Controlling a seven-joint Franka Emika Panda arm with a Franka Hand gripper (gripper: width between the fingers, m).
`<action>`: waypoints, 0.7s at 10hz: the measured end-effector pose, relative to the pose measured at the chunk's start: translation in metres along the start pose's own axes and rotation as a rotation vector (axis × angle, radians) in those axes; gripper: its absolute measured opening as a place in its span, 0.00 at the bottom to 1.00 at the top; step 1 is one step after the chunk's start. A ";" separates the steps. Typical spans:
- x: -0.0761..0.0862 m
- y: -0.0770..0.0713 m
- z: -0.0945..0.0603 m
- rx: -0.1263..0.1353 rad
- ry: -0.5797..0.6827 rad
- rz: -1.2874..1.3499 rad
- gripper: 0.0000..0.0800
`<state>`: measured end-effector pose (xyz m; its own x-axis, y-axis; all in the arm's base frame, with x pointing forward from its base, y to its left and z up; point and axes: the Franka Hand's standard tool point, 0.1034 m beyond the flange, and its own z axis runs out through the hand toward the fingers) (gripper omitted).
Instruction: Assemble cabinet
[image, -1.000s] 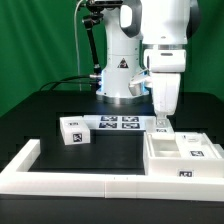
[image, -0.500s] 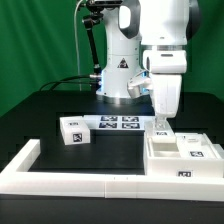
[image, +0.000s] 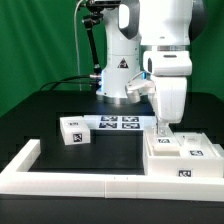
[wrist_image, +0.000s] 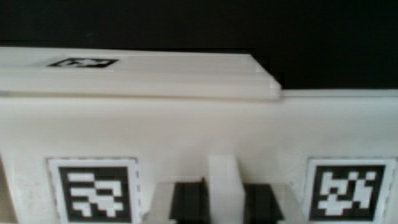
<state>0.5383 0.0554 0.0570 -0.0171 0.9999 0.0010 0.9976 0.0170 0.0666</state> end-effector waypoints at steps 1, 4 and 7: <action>0.000 0.000 0.000 0.000 0.000 0.000 0.09; 0.000 0.000 0.000 0.000 0.000 0.000 0.09; -0.001 0.019 0.001 0.007 -0.004 -0.006 0.09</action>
Offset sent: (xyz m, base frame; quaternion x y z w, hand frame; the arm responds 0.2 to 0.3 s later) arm 0.0000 0.0000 0.0000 0.0000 0.0000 0.0000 1.0000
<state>0.5574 0.0549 0.0577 -0.0228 0.9997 -0.0038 0.9979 0.0230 0.0600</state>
